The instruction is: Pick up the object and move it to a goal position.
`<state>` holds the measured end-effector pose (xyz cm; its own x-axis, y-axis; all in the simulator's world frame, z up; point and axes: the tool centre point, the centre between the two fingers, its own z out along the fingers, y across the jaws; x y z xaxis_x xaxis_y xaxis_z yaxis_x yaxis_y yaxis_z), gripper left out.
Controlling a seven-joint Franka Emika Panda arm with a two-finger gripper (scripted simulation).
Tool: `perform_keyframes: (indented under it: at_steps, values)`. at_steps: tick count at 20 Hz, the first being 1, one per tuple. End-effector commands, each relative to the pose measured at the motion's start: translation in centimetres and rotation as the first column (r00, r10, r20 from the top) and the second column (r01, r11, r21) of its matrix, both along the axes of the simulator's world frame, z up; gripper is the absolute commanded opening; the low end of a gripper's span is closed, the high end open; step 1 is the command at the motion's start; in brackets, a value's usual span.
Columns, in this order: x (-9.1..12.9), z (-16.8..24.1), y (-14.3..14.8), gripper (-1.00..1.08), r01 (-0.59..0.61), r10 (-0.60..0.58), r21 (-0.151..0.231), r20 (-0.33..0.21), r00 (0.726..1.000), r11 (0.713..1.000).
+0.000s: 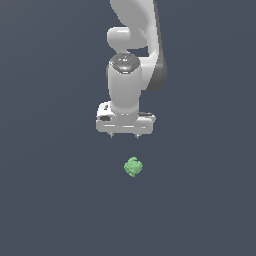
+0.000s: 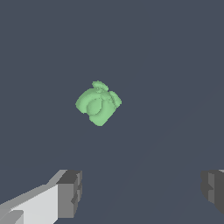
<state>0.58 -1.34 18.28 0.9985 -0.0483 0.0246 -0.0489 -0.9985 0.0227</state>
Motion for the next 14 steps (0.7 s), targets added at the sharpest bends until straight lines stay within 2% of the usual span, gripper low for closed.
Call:
perform_keyframes:
  at_steps: [1, 4, 10, 14]
  values:
    - [0.0, 0.0, 0.0, 1.00, 0.000, 0.000, 0.000, 0.000, 1.000, 1.000]
    - [0.2, 0.2, 0.7, 1.00, -0.009, 0.009, 0.003, 0.005, 1.000, 1.000]
    - [0.8, 1.1, 4.1, 1.00, -0.051, 0.050, 0.015, 0.027, 0.998, 0.999]
    - [0.8, 1.1, 4.0, 1.00, -0.050, 0.050, 0.015, 0.026, 0.998, 0.999]
